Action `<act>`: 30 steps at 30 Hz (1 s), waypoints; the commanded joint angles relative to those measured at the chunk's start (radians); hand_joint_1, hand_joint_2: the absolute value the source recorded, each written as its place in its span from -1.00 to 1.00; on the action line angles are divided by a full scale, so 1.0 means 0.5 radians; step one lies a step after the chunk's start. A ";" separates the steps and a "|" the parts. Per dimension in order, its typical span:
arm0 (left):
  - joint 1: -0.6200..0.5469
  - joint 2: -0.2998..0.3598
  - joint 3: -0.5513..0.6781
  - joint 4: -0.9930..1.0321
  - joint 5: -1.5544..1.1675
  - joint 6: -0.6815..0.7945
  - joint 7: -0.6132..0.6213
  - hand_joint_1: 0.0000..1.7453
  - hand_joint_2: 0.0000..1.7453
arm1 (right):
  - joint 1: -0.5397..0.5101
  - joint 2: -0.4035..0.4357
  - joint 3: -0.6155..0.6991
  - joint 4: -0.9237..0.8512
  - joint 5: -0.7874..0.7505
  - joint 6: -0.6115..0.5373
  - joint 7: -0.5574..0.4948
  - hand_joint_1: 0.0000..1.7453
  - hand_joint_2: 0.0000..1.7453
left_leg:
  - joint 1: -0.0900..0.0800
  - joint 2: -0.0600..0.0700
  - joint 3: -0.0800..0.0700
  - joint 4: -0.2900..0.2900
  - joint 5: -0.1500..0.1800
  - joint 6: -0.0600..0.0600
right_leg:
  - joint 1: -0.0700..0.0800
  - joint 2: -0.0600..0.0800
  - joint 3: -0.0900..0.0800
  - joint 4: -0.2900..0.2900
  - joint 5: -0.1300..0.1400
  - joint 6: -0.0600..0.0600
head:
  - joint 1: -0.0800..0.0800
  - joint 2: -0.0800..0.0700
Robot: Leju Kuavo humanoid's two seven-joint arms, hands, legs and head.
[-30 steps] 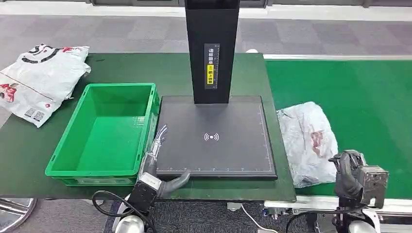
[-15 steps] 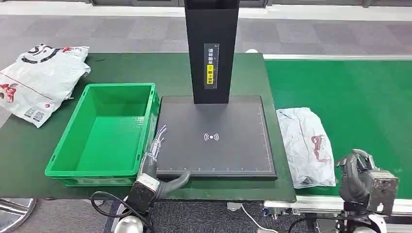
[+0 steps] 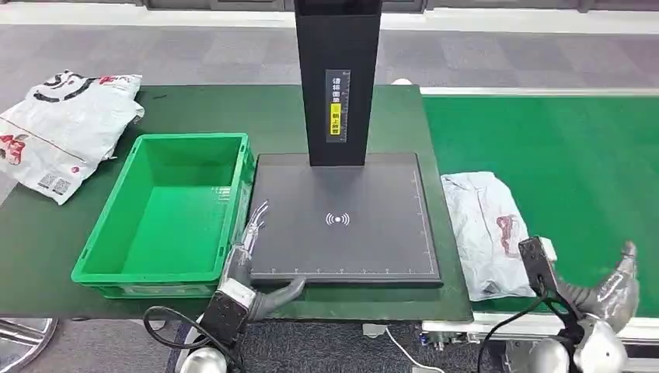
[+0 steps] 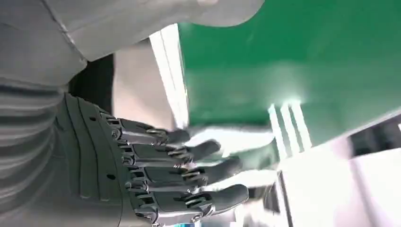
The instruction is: Moved the parcel from conveyor to table for the left to box.
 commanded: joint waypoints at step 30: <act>-0.047 0.120 -0.095 0.206 0.153 0.071 -0.098 -1.00 1.00 | -1.280 -0.662 0.780 2.270 0.248 -0.085 0.213 -1.00 1.00 | -0.001 -0.010 -0.002 0.001 0.006 0.006 | -0.001 -0.001 0.000 -0.002 0.006 0.003 | 0.000 0.001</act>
